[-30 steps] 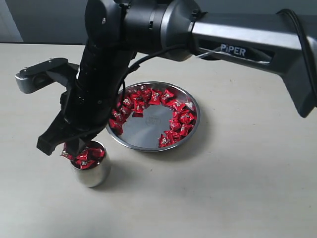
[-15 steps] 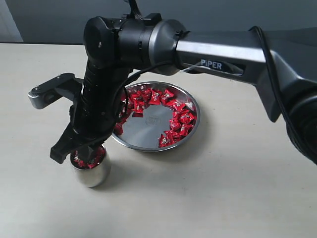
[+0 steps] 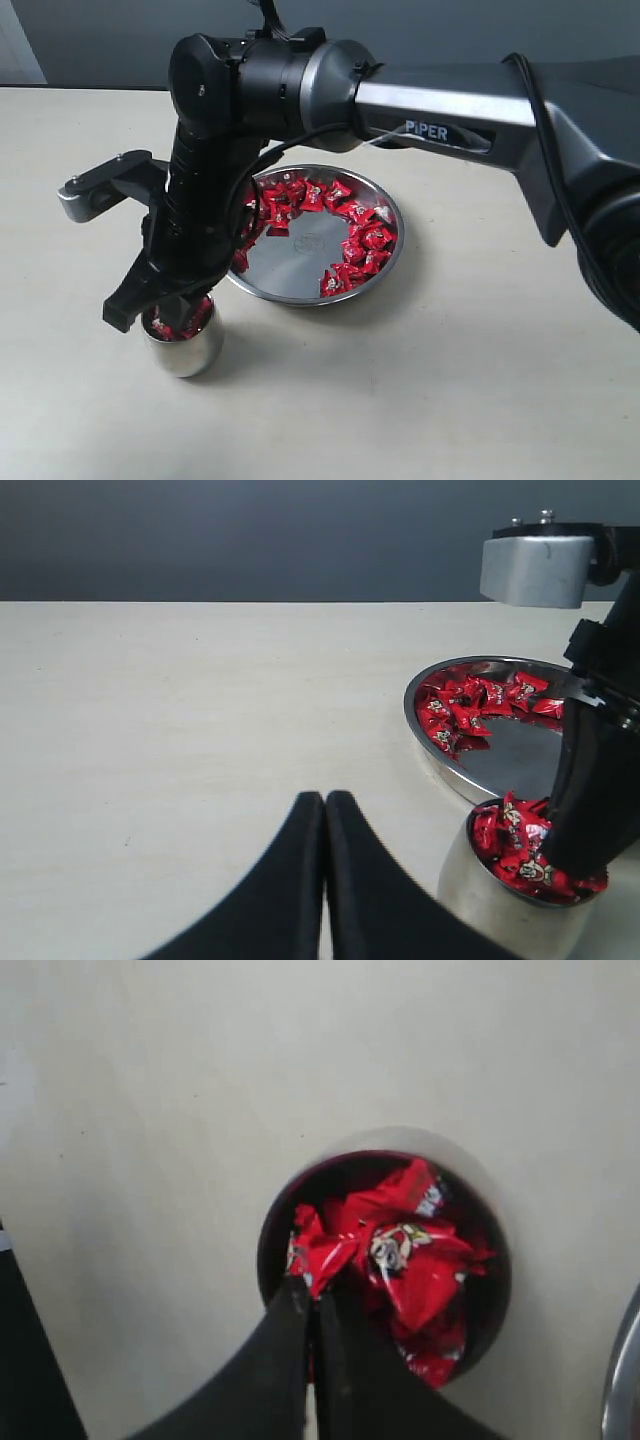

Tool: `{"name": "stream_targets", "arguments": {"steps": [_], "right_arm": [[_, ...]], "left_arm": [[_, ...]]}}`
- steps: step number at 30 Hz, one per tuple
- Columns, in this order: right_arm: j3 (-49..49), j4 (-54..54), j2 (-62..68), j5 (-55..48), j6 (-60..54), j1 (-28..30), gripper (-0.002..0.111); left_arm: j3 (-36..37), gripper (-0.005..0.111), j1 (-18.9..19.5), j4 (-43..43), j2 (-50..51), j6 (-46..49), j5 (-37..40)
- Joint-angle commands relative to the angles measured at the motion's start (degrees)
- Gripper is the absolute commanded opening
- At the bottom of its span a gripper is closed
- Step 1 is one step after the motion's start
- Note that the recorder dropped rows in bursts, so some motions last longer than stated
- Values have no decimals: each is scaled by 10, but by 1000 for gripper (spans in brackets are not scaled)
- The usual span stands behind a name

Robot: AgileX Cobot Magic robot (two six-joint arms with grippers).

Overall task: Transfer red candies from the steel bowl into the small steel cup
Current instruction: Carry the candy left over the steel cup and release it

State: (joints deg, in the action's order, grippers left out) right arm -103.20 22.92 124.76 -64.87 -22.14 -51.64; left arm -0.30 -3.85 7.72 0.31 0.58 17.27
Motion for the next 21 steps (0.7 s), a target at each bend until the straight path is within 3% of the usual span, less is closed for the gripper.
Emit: {"name": "stream_targets", "arguments": {"steps": [1, 6, 12, 21], "right_arm": [[1, -6, -2, -15, -1, 2, -1], [1, -6, -2, -17, -2, 2, 3], [1, -6, -2, -17, -2, 2, 29], [1, -23, -41, 0, -2, 3, 29]], "left_arm": [[3, 0, 3, 0, -3, 0, -7], [3, 0, 3, 0, -3, 0, -7], [3, 0, 3, 0, -3, 0, -7], [3, 0, 3, 0, -3, 0, -6]]}}
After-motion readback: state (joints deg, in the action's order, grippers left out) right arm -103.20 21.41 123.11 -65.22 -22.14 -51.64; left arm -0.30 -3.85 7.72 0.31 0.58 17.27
